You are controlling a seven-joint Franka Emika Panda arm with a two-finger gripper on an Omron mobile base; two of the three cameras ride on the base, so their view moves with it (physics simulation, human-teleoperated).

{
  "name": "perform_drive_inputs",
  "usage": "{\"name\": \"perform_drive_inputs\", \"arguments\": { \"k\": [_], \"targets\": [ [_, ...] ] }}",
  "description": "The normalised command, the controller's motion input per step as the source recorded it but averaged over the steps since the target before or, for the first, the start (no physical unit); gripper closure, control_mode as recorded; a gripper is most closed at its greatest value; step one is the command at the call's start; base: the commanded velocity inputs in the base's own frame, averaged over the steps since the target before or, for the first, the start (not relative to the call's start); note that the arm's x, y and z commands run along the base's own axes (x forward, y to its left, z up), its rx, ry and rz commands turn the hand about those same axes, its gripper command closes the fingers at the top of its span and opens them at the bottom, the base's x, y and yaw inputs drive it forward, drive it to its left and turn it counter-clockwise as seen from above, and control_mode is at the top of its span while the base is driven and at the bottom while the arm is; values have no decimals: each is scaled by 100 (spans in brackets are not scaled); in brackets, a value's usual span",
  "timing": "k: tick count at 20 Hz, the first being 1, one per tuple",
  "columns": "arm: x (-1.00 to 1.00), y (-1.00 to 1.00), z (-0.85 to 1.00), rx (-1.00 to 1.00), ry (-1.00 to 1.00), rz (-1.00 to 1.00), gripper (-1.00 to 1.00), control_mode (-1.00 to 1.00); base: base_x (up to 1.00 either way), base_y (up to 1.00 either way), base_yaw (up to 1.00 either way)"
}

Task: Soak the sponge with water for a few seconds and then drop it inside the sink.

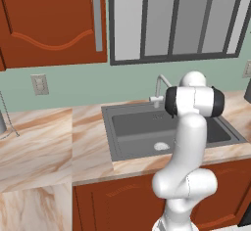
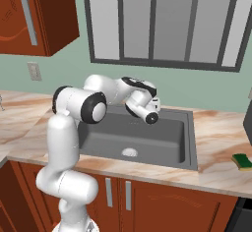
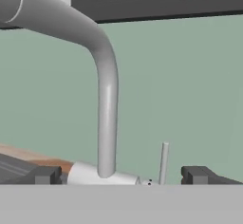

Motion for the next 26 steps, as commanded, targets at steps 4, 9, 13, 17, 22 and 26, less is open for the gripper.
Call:
{"name": "perform_drive_inputs", "arguments": {
  "k": [4, 9, 13, 17, 22, 26],
  "targets": [
    [13, -3, -4, 0, 0, 0, -100, -100, 0, 0, 0],
    [15, -2, -9, 0, 0, 0, -100, -100, 0, 0, 0],
    [13, -8, -12, 0, 0, 0, -100, -100, 0, 0, 0],
    [7, -13, -14, 2, 0, 0, -100, -100, 0, 0, 0],
    [8, -4, -11, 5, 0, 0, -100, -100, 0, 0, 0],
    [10, -1, -2, 7, 0, 0, -100, -100, 0, 0, 0]
  ]
}}
